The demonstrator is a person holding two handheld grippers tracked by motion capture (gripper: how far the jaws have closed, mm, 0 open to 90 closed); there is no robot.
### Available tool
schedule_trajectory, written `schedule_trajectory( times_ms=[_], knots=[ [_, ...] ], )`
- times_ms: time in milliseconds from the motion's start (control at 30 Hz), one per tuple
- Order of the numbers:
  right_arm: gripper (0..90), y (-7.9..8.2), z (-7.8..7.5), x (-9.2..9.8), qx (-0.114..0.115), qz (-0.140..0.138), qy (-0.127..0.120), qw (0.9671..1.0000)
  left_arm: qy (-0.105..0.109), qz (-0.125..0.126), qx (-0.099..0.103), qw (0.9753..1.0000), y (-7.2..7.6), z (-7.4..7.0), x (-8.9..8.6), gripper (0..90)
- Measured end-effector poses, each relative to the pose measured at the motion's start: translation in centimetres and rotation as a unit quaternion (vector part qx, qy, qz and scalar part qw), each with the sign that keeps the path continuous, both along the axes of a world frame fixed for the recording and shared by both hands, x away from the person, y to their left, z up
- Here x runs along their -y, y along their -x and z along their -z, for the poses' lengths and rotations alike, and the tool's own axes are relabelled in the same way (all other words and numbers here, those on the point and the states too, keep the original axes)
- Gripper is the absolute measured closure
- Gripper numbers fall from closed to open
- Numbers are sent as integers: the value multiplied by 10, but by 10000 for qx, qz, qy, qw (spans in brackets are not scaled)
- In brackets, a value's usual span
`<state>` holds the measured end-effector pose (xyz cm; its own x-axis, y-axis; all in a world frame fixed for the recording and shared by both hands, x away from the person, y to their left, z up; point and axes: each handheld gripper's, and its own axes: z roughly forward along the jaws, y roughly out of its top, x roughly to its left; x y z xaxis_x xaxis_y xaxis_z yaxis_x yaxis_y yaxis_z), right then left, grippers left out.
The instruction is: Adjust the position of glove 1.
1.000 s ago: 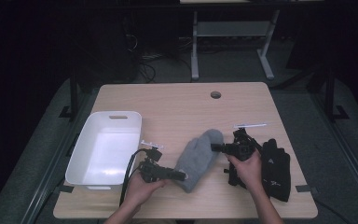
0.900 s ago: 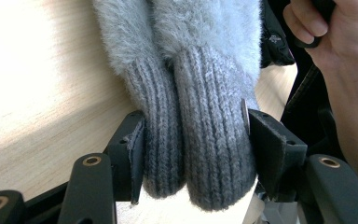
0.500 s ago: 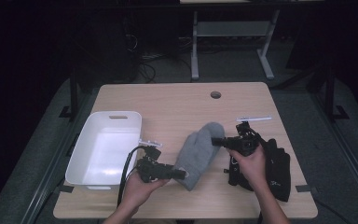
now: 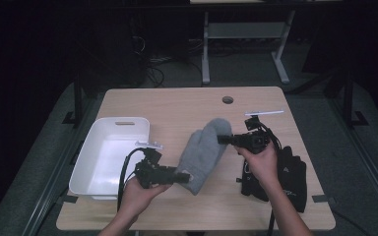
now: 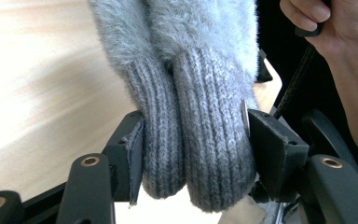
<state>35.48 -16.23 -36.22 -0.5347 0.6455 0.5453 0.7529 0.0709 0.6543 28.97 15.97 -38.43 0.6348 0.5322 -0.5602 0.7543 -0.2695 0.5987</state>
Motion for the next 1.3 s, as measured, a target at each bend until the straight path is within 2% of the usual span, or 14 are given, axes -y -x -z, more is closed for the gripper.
schedule_trajectory(
  times_ms=[533, 1300],
  knots=[
    [757, -18, -36, -26, 57, -239, -90, 9997, 128, -165, 230, 9995, -4, -31, -28, 407],
    [756, -42, -73, -69, 109, -629, 19, 9980, 218, -475, 425, 9977, -8, -53, -67, 404]
  ],
)
